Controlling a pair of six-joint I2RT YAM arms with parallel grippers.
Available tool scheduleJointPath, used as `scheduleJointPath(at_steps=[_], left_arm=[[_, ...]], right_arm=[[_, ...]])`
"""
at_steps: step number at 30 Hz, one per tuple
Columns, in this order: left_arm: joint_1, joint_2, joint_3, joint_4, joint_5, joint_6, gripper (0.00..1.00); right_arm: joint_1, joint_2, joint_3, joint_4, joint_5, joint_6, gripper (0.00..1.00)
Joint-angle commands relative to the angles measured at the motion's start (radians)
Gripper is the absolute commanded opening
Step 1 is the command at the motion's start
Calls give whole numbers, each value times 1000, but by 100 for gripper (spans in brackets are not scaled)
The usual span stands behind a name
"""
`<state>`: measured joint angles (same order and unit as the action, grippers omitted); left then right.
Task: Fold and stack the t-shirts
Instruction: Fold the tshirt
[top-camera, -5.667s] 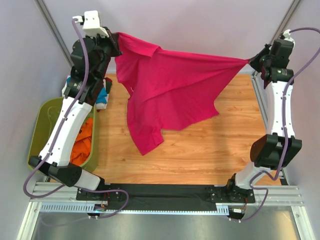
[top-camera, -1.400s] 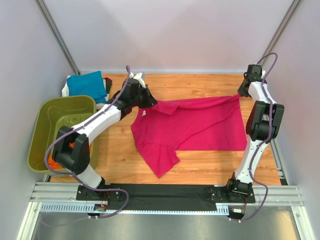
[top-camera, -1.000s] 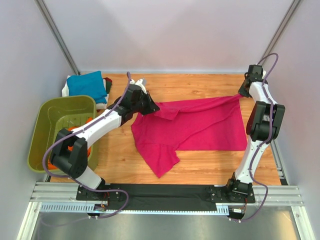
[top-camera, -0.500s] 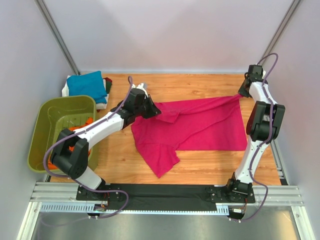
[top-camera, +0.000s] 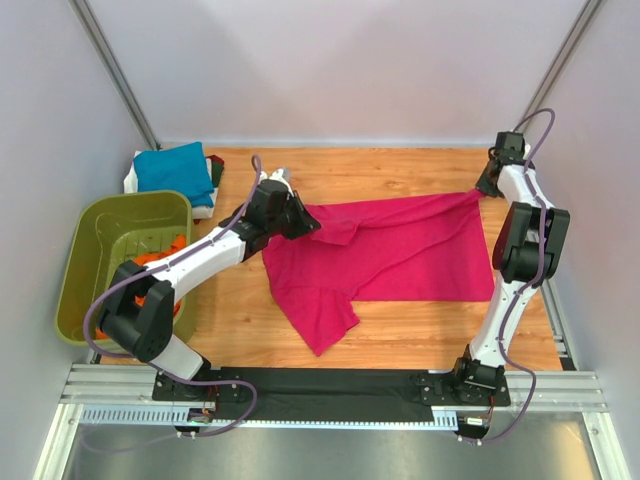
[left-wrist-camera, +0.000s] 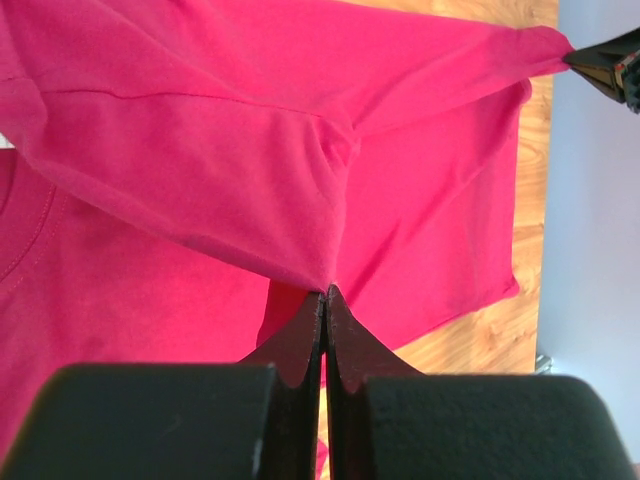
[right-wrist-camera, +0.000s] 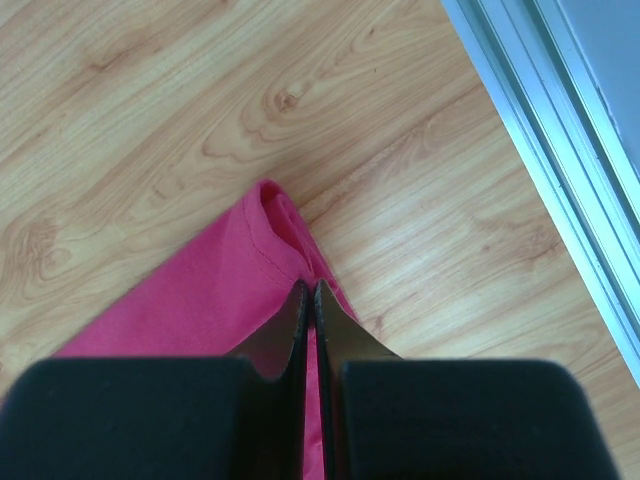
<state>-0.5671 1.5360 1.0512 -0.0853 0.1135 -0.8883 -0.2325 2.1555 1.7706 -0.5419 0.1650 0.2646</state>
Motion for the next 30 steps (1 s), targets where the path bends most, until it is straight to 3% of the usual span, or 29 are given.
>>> scheduleJointPath(at_steps=[1,15,30], left_arm=[[-2,-39,-10,15,-26,-28,0],[1,-77,-60,-56,-147,-72,0],[67,-96,-30,-40,-163,-26,0]], right_arm=[[-4,-25,-17,3,24,-8,0],[-36,-46,-92,11,65,-10,0],[-53,-106,-86,-6,-7,-10,0]])
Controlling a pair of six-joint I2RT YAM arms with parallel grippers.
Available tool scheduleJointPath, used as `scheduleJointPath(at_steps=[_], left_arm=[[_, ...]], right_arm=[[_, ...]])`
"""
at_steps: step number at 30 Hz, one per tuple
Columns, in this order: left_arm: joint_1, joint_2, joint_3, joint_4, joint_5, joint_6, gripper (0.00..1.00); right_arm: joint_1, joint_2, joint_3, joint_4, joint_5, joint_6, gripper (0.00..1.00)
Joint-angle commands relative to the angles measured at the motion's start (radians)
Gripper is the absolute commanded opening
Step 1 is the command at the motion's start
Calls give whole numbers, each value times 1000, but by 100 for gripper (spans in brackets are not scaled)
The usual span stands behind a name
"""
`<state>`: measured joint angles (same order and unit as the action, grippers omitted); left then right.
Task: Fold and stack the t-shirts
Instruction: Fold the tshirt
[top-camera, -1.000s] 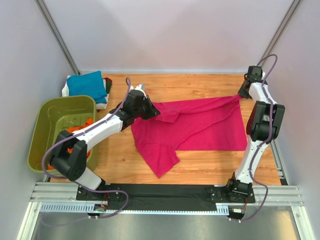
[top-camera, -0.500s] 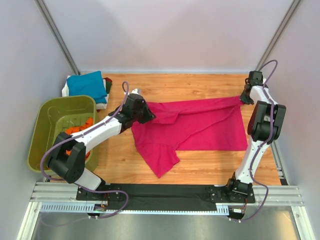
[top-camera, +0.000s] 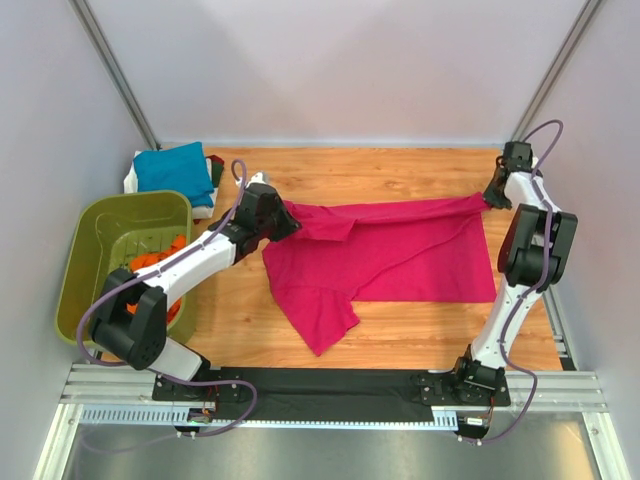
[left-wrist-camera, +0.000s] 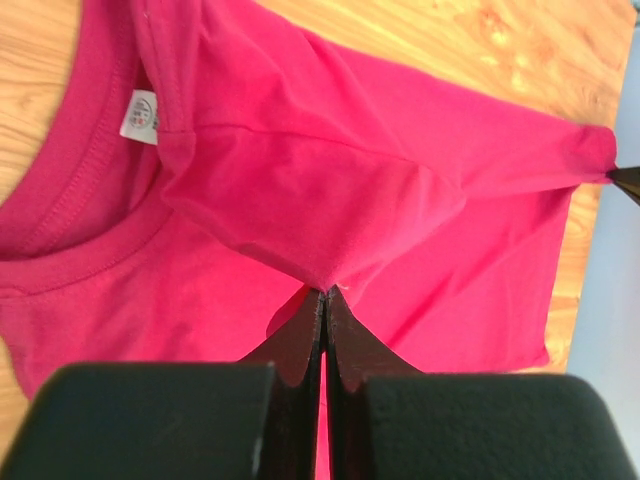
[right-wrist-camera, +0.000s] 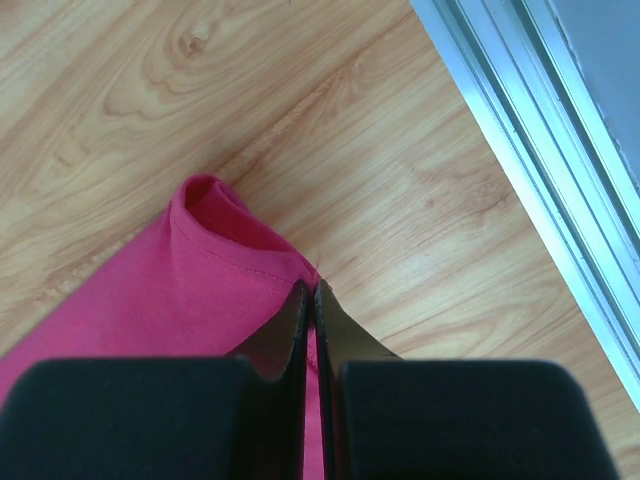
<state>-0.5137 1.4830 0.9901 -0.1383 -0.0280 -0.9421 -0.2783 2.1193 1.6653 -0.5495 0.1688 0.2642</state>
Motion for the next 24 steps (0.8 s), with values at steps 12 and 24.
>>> scheduleJointPath(at_steps=[12,24], left_arm=[[84,-47,77,22,-24,98,0],[92,-23,67,34,20,82,0]], right_arm=[[-7,-108,-32,-10,-71,20,0],[-7,-137,-159,-21,-104,63,0]])
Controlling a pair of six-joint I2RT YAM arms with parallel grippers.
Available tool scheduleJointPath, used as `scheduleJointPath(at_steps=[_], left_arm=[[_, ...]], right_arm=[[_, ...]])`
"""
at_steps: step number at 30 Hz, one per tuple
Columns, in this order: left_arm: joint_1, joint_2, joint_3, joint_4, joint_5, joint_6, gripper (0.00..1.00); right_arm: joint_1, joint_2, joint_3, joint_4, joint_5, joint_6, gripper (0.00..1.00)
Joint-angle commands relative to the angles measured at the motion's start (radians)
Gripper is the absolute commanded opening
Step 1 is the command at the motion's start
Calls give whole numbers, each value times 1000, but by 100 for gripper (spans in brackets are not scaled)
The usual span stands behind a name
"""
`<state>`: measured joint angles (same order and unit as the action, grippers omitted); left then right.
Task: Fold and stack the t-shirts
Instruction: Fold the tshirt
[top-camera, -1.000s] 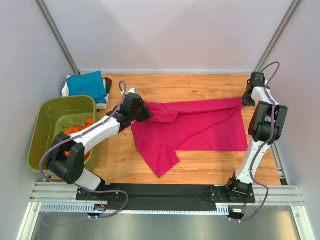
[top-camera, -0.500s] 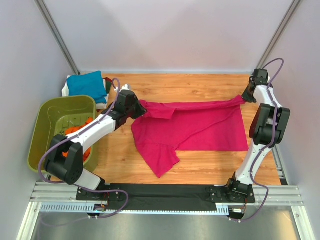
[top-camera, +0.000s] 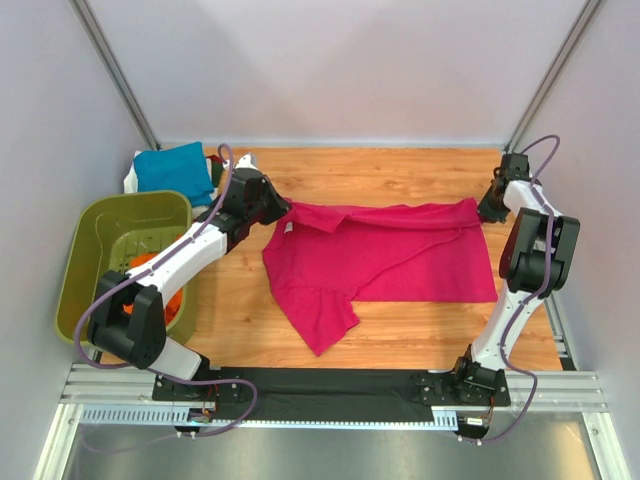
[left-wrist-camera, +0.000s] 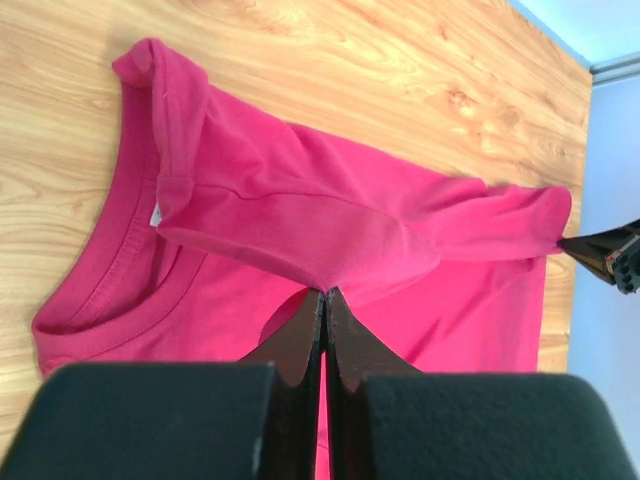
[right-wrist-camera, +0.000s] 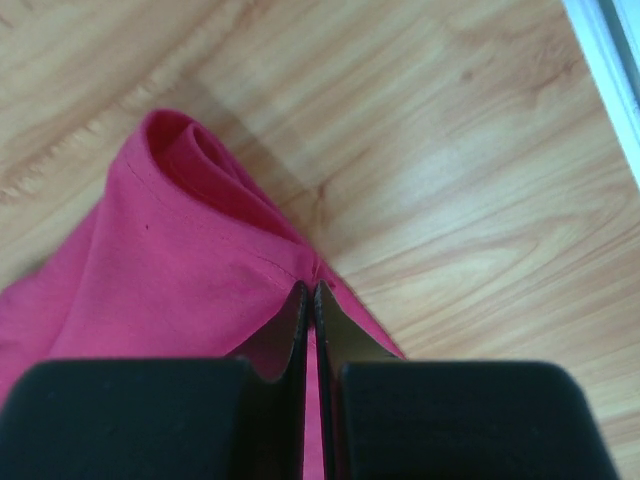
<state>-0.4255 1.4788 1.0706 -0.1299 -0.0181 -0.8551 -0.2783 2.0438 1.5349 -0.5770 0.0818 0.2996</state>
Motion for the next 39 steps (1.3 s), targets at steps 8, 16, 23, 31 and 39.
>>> scheduleJointPath(at_steps=[8,16,23,31,39], left_arm=[[2,-55,-101,15,43,-25,0],[2,-77,-173,1,56,-53,0],[-7,-66,-221,-8,52,-67,0],[-12,-29,-235,-27,46,-50,8],[-21,-136,-187,-83,12,33,54]], right_arm=[[-7,-80,-91,-1,-7,38,0],[-7,-66,-102,-14,-5,41,0],[-6,-53,-96,-23,-1,36,0],[-7,-50,-81,-43,-16,32,5],[-4,-135,-22,-80,-155,1,49]])
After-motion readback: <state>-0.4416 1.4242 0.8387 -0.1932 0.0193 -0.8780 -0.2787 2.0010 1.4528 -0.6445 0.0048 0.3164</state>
